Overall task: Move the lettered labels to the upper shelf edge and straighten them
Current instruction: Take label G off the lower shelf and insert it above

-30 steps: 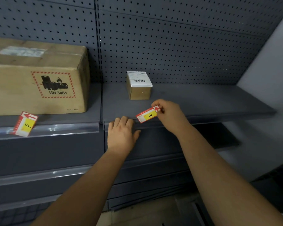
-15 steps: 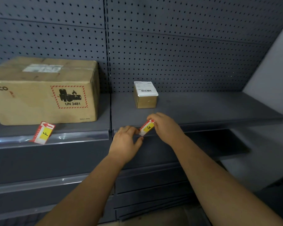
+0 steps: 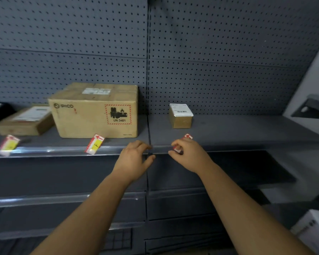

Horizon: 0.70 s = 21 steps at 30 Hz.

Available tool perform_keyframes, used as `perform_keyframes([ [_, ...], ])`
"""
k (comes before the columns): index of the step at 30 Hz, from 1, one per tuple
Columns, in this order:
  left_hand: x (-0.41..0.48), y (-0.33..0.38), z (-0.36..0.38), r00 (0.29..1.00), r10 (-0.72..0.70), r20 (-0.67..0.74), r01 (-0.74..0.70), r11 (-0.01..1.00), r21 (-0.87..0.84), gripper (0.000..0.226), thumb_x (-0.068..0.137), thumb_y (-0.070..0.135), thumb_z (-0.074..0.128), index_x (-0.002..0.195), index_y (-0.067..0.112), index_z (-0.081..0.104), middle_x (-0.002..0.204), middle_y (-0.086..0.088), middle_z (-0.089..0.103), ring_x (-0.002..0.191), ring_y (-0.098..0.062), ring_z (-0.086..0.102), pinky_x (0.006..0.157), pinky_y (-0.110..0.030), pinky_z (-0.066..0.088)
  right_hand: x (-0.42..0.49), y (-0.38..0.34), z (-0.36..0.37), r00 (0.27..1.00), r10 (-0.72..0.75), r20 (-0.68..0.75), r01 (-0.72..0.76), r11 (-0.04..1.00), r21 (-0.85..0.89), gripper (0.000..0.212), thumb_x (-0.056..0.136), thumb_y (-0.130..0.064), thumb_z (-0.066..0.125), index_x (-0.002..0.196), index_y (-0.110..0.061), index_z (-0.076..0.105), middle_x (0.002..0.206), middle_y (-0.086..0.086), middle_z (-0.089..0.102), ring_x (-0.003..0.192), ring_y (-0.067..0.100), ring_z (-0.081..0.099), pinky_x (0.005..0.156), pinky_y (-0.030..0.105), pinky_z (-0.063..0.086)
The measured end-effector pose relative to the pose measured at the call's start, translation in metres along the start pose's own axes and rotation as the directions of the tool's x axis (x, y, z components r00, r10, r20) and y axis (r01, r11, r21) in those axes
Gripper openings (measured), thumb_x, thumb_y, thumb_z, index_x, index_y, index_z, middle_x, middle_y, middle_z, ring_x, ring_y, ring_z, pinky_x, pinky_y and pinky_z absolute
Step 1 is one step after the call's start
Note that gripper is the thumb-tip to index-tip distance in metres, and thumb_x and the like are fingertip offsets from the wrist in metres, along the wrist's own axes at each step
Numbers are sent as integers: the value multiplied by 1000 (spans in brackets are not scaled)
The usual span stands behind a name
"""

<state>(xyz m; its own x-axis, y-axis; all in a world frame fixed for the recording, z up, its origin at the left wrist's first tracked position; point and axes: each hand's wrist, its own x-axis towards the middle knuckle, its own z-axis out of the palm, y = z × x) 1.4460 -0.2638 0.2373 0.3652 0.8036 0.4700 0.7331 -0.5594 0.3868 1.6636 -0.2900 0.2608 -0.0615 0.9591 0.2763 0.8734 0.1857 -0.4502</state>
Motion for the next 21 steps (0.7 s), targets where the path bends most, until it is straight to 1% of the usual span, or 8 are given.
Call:
perform_keyframes([
  [3, -21, -15, -32, 1000, 20, -17, -19, 1000, 18, 37, 86, 43, 59, 117, 21, 60, 117, 2, 58, 111, -18, 50, 96, -35, 41, -17, -37, 4, 1000, -20, -15, 21, 1000, 21, 36, 87, -49, 60, 113, -24, 63, 101, -8, 57, 93, 11, 56, 82, 39, 53],
  [7, -54, -48, -77, 998, 48, -32, -47, 998, 48, 39, 84, 46, 58, 114, 22, 62, 115, 2, 60, 108, -20, 53, 94, -38, 44, -34, -93, 23, 999, -47, -28, 48, 998, 43, 39, 87, -52, 59, 117, -27, 62, 104, -11, 55, 98, 8, 55, 87, 37, 51],
  [9, -82, -73, -101, 999, 37, -28, -35, 997, 66, 39, 84, 46, 59, 114, 23, 61, 116, 3, 60, 109, -20, 53, 94, -40, 44, -42, -128, 43, 998, -56, -28, 58, 996, 64, 41, 87, -53, 58, 119, -28, 61, 106, -13, 54, 100, 5, 53, 89, 35, 50],
  [12, -136, -119, -144, 999, -35, -20, 36, 996, 80, 41, 84, 47, 59, 118, 24, 60, 123, 3, 56, 116, -20, 49, 97, -41, 41, -52, -191, 86, 997, -68, 22, 65, 994, 91, 45, 88, -56, 56, 124, -29, 58, 117, -12, 52, 109, 6, 51, 96, 34, 47],
  [15, -187, -168, -192, 994, -111, -16, 112, 984, 139, 44, 86, 47, 58, 122, 22, 58, 129, 2, 53, 122, -21, 45, 98, -38, 36, -64, -260, 135, 990, -129, 51, 123, 987, 107, 49, 89, -57, 55, 129, -29, 55, 124, -13, 49, 118, 8, 46, 99, 32, 43],
  [17, -222, -199, -223, 986, -162, -31, 165, 972, 168, 47, 85, 50, 56, 122, 22, 58, 129, 2, 53, 122, -21, 45, 97, -39, 35, -70, -306, 167, 983, -171, 62, 161, 978, 133, 50, 89, -56, 55, 131, -30, 53, 126, -13, 48, 119, 9, 45, 99, 32, 42],
  [19, -255, -229, -251, 977, -208, -43, 213, 959, 189, 53, 82, 58, 48, 121, 23, 58, 127, 4, 54, 119, -21, 46, 95, -40, 36, -73, -349, 195, 976, -200, 88, 185, 970, 157, 50, 89, -56, 55, 132, -31, 52, 126, -13, 48, 120, 10, 44, 99, 33, 41],
  [21, -286, -257, -277, 966, -251, -61, 259, 945, 201, 56, 81, 60, 43, 121, 24, 58, 125, 4, 54, 119, -21, 46, 95, -41, 37, -71, -389, 219, 961, -248, 124, 227, 960, 164, 51, 89, -56, 55, 134, -31, 52, 128, -13, 48, 122, 10, 43, 100, 32, 41],
])
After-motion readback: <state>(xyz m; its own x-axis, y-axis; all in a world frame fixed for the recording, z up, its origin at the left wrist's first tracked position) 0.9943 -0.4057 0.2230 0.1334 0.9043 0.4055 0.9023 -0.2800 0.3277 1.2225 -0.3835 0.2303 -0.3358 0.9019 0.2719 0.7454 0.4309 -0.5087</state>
